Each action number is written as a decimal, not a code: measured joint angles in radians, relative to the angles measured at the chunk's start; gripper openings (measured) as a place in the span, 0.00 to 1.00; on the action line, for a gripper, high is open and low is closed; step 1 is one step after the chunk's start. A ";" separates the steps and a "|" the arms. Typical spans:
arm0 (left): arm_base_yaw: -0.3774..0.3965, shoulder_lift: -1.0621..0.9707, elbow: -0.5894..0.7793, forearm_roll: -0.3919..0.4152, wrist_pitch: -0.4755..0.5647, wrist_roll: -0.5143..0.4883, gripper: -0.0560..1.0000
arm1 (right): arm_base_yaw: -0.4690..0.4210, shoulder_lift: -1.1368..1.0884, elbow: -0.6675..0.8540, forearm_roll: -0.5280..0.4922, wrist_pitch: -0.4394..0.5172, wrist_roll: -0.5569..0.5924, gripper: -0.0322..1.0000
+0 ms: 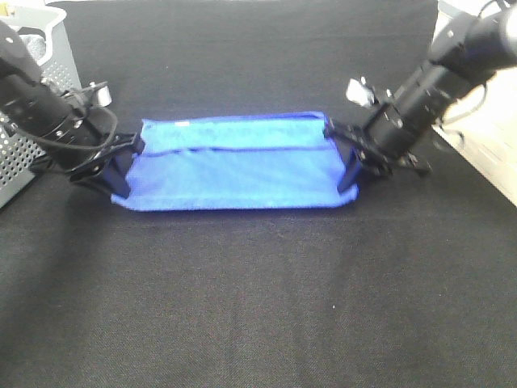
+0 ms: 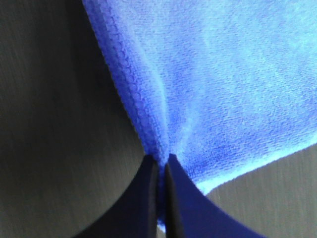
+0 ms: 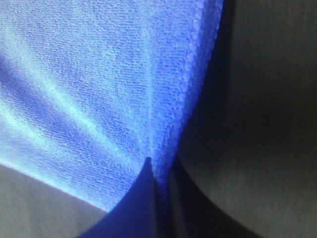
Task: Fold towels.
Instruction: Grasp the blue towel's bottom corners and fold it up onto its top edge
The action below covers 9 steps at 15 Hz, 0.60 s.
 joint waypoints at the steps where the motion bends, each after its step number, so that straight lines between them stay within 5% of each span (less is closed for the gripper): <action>1: 0.000 -0.030 0.055 -0.001 -0.001 -0.001 0.06 | 0.000 -0.030 0.067 0.003 -0.021 -0.001 0.03; 4: 0.000 -0.100 0.246 -0.001 -0.049 -0.003 0.06 | 0.004 -0.115 0.269 0.035 -0.080 -0.031 0.03; 9: 0.000 -0.164 0.246 0.005 -0.072 -0.004 0.06 | 0.006 -0.139 0.268 0.056 -0.096 -0.061 0.03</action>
